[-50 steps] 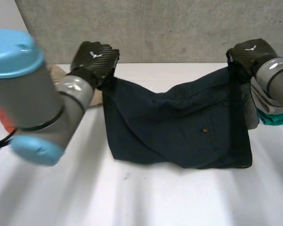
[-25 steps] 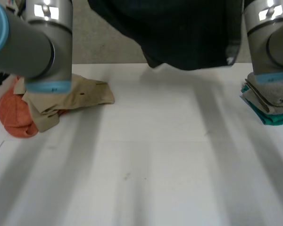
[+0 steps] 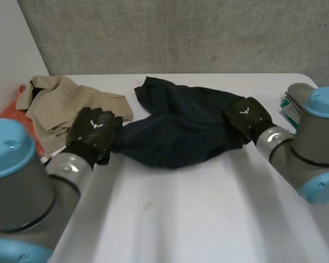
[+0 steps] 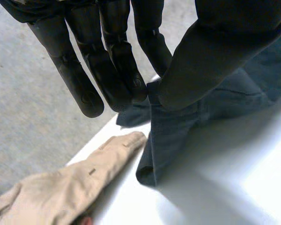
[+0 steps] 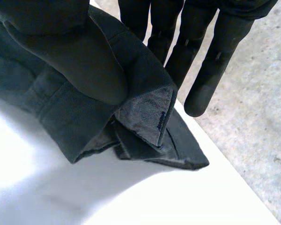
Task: Fold the laundry.
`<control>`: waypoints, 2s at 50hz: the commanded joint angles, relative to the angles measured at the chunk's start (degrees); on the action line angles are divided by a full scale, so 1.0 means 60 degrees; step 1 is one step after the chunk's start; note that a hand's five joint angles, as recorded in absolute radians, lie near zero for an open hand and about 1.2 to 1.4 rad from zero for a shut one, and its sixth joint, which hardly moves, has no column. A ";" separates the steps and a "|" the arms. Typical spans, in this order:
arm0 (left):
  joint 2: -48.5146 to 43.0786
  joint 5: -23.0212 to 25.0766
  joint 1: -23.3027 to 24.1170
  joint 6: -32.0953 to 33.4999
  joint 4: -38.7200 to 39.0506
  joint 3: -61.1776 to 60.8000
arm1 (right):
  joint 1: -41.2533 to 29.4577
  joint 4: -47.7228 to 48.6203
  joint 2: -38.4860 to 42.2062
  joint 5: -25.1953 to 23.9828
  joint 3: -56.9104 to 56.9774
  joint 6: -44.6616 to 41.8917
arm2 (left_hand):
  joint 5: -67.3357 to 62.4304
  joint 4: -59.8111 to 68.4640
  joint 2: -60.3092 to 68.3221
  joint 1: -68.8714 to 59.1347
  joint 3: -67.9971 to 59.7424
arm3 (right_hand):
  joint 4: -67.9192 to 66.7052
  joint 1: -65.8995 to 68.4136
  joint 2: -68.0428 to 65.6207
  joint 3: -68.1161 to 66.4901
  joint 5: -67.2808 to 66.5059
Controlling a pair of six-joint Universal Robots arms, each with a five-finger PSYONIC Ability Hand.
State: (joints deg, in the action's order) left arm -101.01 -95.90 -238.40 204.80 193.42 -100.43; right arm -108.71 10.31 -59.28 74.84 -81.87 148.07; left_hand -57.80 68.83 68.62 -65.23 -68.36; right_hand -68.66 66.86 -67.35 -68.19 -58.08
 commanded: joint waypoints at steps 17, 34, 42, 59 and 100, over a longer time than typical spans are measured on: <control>0.1703 0.0075 0.0681 0.1271 -0.4523 -0.0752 | 0.0173 -0.5337 -0.2922 0.0241 -0.2569 -0.1943 | 0.2721 -0.2892 -0.2857 0.2293 0.2814 | -0.1890 0.2190 -0.2108 -0.1969 -0.1986; -0.3636 0.3131 -0.0534 0.3015 -0.0666 0.4558 | 0.0423 -0.3784 -0.2908 0.0168 -0.3610 -0.1856 | 0.8256 -0.8427 -0.8392 0.7827 0.8348 | -0.1890 0.2190 -0.2108 -0.1969 -0.1986; -0.7051 0.5098 -0.1002 0.3015 -0.1956 0.8368 | 0.0291 -0.3271 -0.2805 0.0183 -0.3713 -0.1826 | 0.6407 -0.6578 -0.6543 0.5978 0.6499 | -0.1890 0.2190 -0.2108 -0.1969 -0.1986; -0.9196 0.4970 -0.1253 0.2854 -0.1885 1.0455 | 0.0335 -0.2992 -0.2395 0.0197 -0.3757 -0.1826 | -0.2033 0.1862 0.1897 -0.2462 -0.1941 | -0.1890 0.2190 -0.2108 -0.1969 -0.1986; -0.6457 -0.1009 -0.0682 0.3059 -0.1240 0.6690 | 0.0423 -0.2934 -0.2454 0.0227 -0.3493 -0.0493 | 0.4637 -0.4809 -0.4774 0.4209 0.4730 | -0.1890 0.2190 -0.2108 -0.1969 -0.1986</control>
State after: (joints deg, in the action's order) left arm -140.24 -100.38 -243.86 223.09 187.36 -60.31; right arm -106.15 -7.44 -74.11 76.27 -102.80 145.24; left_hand -54.77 64.04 63.68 -63.32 -63.84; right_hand -68.66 66.86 -67.36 -68.19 -58.11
